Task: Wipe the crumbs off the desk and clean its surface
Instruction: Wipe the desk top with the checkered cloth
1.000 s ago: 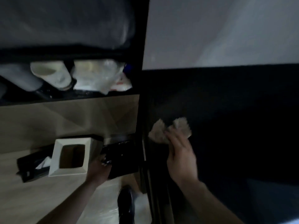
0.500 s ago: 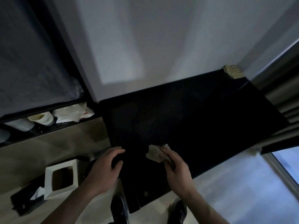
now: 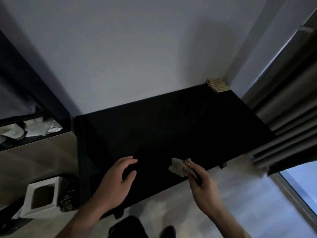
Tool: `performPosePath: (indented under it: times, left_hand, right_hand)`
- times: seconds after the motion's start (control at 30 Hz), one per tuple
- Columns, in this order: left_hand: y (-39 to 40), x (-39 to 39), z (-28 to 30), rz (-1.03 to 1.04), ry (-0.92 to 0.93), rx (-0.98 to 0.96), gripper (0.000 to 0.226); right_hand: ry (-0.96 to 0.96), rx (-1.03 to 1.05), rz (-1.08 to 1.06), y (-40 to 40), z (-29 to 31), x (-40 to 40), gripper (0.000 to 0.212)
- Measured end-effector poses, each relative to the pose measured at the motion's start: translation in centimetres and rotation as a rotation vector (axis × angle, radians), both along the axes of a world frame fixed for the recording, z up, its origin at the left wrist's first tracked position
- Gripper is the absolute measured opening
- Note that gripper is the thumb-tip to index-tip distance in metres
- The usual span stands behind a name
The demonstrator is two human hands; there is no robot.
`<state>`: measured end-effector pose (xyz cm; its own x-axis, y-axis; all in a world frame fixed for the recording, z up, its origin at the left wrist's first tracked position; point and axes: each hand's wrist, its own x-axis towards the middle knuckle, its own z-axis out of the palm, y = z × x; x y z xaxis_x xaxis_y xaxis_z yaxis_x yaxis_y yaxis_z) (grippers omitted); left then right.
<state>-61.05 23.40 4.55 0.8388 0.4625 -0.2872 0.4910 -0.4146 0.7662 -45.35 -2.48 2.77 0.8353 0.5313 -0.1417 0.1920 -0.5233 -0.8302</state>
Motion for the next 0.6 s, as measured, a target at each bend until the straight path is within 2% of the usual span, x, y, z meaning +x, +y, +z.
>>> performPosePath:
  times: [0.3,0.6]
  left_hand:
    - [-2.2,6.2,0.2,0.017,0.092,-0.075,0.034]
    - [-1.9,19.5,-1.0,-0.014,0.052,-0.081,0.033]
  right_hand:
    - [0.028,0.052,0.032,-2.8,0.3,8.6,0.055]
    - [-0.021,0.004,-0.031,-4.5,-0.5,19.7,0.057]
